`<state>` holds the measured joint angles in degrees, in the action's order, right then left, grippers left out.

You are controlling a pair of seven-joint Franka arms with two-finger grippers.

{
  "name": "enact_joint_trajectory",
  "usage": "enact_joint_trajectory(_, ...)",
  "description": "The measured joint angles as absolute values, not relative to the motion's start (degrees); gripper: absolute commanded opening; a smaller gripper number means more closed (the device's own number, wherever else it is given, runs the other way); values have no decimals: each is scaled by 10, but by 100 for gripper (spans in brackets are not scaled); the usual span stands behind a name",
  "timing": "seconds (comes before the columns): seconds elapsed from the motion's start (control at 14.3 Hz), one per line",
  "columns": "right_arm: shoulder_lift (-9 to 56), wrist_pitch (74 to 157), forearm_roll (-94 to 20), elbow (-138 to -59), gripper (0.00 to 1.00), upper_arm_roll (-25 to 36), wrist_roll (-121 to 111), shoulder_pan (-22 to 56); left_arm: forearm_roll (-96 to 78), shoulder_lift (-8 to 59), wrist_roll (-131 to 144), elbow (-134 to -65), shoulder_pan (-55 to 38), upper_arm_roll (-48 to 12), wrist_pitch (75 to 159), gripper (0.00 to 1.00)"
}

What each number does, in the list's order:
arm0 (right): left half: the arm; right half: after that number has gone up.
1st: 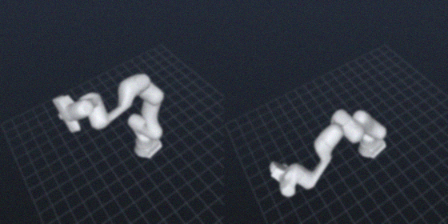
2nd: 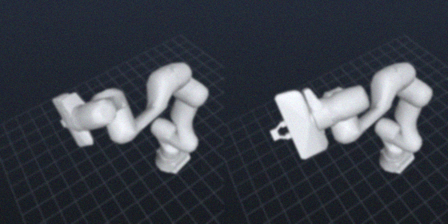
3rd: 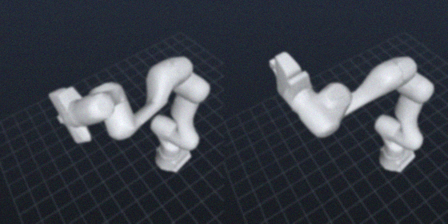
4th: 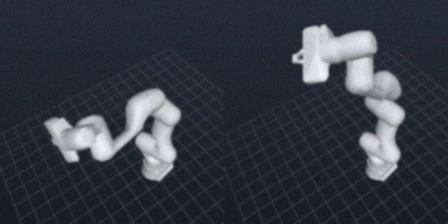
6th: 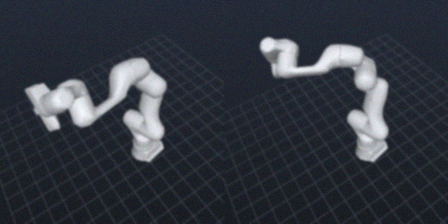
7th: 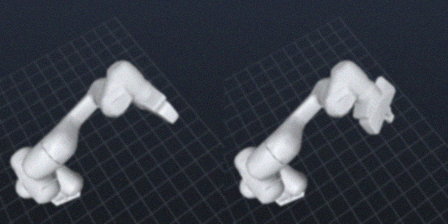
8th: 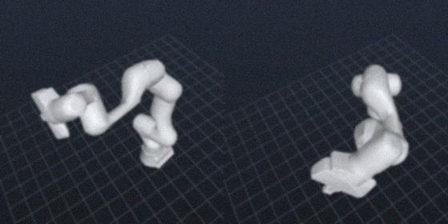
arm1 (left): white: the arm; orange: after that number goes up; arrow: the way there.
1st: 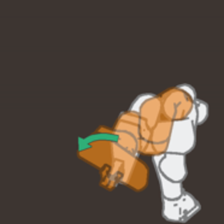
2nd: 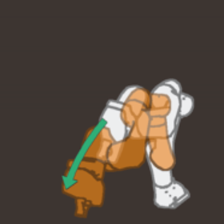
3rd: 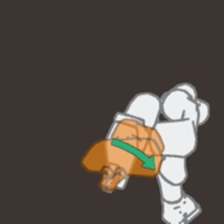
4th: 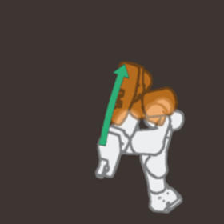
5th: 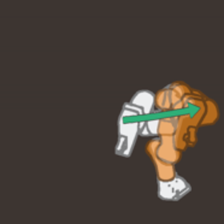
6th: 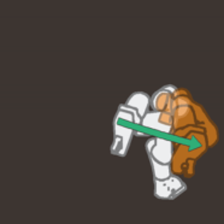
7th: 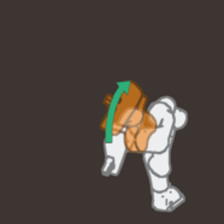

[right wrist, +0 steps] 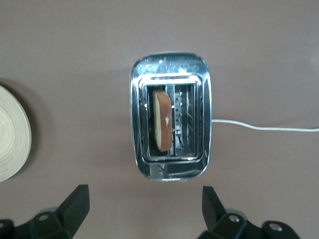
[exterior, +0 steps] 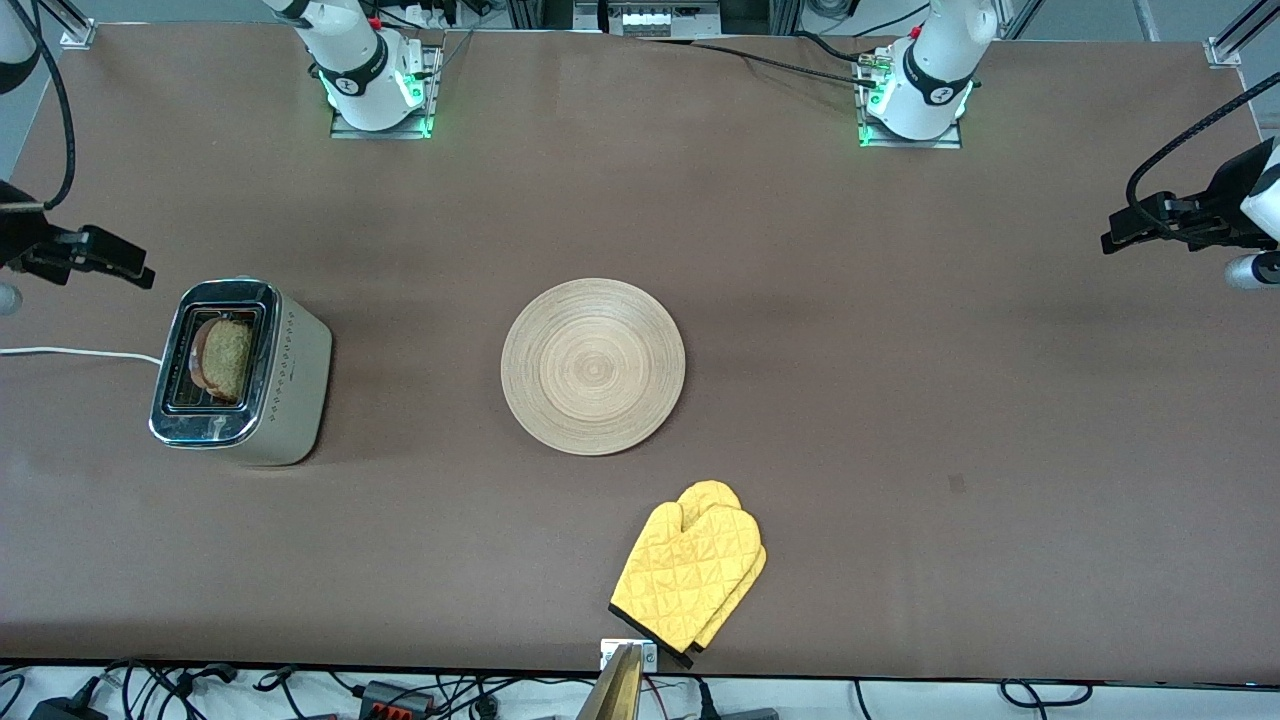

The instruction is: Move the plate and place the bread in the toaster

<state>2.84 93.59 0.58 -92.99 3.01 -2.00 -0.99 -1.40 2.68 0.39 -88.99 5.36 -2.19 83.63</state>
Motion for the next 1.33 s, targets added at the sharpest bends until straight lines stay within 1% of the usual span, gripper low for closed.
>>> enact_joint_trajectory(0.35, -11, 938, 6, -976, 100, 30, -20, -10, -14, 27, 4, -890, 54, -22, 836, 100)
enact_joint_trajectory(1.33, -11, 948, 6, -976, 100, 29, -23, -10, -24, 27, 4, -891, 59, -22, 836, 100)
